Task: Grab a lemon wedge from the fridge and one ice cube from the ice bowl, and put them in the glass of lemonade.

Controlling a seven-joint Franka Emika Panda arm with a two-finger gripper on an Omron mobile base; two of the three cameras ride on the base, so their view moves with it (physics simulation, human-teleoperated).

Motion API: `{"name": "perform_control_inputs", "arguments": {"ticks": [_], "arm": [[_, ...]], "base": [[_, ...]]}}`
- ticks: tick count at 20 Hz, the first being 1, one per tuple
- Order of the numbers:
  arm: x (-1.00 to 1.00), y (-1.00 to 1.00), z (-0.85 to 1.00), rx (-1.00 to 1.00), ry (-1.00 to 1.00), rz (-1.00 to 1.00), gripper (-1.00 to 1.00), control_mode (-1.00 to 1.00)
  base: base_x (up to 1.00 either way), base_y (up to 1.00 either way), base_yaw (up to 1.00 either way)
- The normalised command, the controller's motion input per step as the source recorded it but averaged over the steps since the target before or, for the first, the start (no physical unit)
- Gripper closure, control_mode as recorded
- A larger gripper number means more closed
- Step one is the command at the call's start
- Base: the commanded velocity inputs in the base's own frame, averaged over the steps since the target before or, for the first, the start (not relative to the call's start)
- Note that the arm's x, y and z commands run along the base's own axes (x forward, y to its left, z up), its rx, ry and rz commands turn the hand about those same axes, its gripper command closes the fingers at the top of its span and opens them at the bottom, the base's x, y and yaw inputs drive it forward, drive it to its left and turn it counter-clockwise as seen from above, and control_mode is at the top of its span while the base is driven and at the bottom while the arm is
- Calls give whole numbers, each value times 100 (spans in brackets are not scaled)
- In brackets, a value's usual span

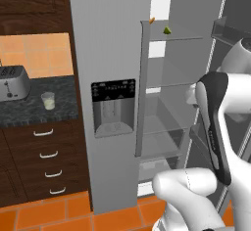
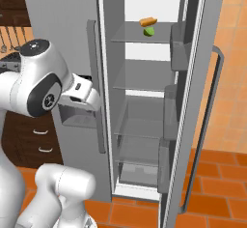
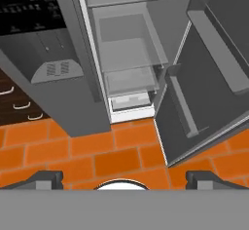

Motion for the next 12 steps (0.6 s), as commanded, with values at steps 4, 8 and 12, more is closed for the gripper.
{"name": "perform_control_inputs", "arguments": {"ticks": [4, 8, 12], "arm": [[3, -1, -7, 0, 0, -3, -100, -100], [5, -1, -2, 0, 0, -5, -100, 100], [0, 0, 0, 0, 0, 0, -100, 100]], "base": [[0, 0, 0], [37, -8, -23], [49, -16, -32]]}}
